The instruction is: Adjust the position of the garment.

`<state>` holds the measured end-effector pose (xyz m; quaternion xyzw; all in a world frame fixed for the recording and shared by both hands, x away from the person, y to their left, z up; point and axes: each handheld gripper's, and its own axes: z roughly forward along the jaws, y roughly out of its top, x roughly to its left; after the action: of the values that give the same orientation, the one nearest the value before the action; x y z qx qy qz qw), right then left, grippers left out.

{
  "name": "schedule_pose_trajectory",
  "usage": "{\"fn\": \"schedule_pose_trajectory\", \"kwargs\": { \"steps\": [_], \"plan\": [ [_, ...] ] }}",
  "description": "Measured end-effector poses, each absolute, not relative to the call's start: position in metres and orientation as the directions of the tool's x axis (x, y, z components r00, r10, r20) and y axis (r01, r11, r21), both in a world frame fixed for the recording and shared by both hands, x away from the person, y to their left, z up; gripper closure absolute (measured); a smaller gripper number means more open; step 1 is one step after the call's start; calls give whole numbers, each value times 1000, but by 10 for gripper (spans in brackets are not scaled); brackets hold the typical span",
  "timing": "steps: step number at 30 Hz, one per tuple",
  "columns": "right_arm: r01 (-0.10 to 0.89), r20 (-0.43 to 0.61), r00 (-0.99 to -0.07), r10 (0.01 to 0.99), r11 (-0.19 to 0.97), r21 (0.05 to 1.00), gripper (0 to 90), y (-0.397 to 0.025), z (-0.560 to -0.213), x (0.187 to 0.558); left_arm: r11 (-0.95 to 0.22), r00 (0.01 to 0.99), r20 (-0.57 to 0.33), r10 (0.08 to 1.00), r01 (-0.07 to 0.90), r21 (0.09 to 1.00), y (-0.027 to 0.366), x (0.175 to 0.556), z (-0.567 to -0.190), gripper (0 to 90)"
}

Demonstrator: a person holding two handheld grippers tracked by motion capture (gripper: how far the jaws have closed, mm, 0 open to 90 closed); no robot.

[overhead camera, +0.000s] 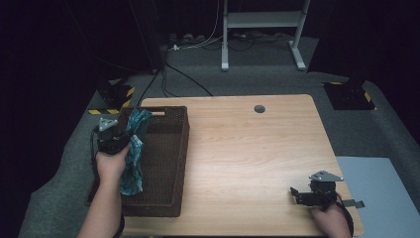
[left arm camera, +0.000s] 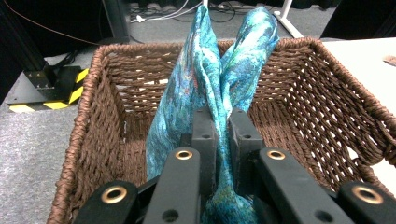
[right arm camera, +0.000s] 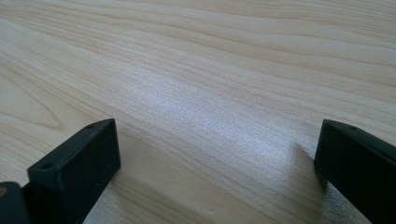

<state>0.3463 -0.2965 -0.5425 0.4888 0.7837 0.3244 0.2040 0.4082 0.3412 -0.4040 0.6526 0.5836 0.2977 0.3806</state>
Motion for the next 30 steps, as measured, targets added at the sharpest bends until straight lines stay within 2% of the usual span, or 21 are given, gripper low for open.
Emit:
{"fn": "schedule_pose_trajectory", "kwargs": {
  "steps": [30],
  "plan": [
    [634,-2,-438,899,310,709,2,-297,-543,346,-98,176,-4,984,567,818,313,418,-410,830]
  ]
}}
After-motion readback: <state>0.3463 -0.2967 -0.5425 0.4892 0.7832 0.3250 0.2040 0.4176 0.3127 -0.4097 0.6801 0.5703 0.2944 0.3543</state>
